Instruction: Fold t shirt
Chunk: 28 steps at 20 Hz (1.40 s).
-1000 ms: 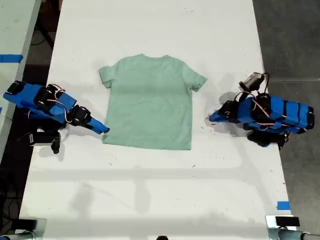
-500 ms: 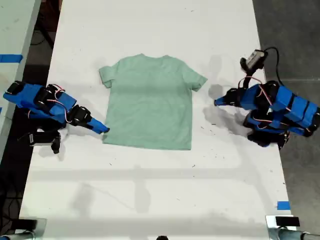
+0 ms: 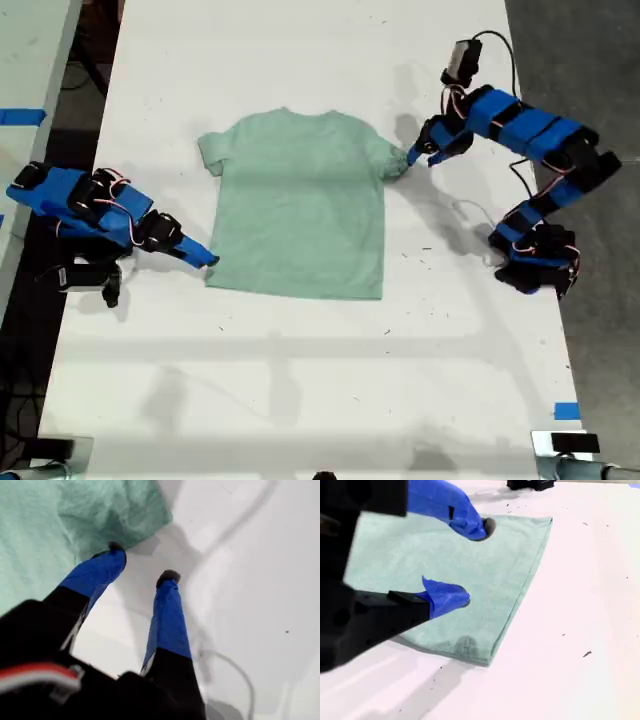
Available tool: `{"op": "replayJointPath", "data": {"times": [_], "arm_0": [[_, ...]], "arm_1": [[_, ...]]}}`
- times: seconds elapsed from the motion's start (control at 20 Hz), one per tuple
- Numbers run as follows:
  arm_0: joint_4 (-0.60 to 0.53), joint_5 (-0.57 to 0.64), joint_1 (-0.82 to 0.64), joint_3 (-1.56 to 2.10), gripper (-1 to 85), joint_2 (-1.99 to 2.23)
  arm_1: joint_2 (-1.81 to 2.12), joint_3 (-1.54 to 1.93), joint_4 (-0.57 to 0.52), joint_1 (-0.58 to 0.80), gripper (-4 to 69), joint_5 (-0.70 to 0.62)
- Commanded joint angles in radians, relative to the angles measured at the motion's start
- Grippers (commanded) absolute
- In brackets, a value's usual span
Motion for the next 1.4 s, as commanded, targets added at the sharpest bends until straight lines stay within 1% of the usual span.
{"op": "replayJointPath", "data": {"times": [0.0,0.1,0.25,0.35,0.4,0.45,0.5,0.75,0.8,0.9,1.1,1.15,1.25,1.35], "arm_0": [[0.0,-0.018,0.005,0.006,17.9,0.003],[0.0,-0.018,0.005,0.006,17.9,0.003],[0.0,-0.018,0.005,0.006,17.9,0.003],[0.0,-0.018,0.005,0.006,17.9,0.003],[0.0,-0.018,0.005,0.006,17.9,0.003],[0.0,-0.018,0.005,0.006,17.9,0.003],[0.0,-0.018,0.005,0.006,17.9,0.003],[0.0,-0.018,0.005,0.006,17.9,0.003],[0.0,-0.018,0.005,0.006,17.9,0.003],[0.0,-0.018,0.005,0.006,17.9,0.003],[0.0,-0.018,0.005,0.006,17.9,0.003],[0.0,-0.018,0.005,0.006,17.9,0.003],[0.0,-0.018,0.005,0.006,17.9,0.003],[0.0,-0.018,0.005,0.006,17.9,0.003]], "arm_1": [[-0.091,-0.078,-0.114,0.008,16.0,0.003],[-0.172,-0.091,-0.166,-0.002,16.5,0.003],[-0.224,-0.118,-0.167,-0.002,18.1,0.009],[-0.225,-0.089,-0.192,-0.005,17.5,0.015],[-0.232,-0.074,-0.204,-0.005,14.6,0.018],[-0.239,-0.066,-0.207,-0.002,6.6,0.026],[-0.241,-0.058,-0.207,0.0,1.5,0.032],[-0.225,-0.064,-0.198,0.0,1.5,0.043],[-0.209,-0.087,-0.176,-0.009,1.5,0.04],[-0.146,-0.132,-0.138,-0.046,1.5,0.04],[-0.006,-0.199,-0.144,-0.16,1.5,0.074],[0.017,-0.21,-0.17,-0.198,1.5,0.083],[0.034,-0.23,-0.256,-0.285,1.5,0.092],[-0.002,-0.242,-0.382,-0.377,1.6,0.107]]}}
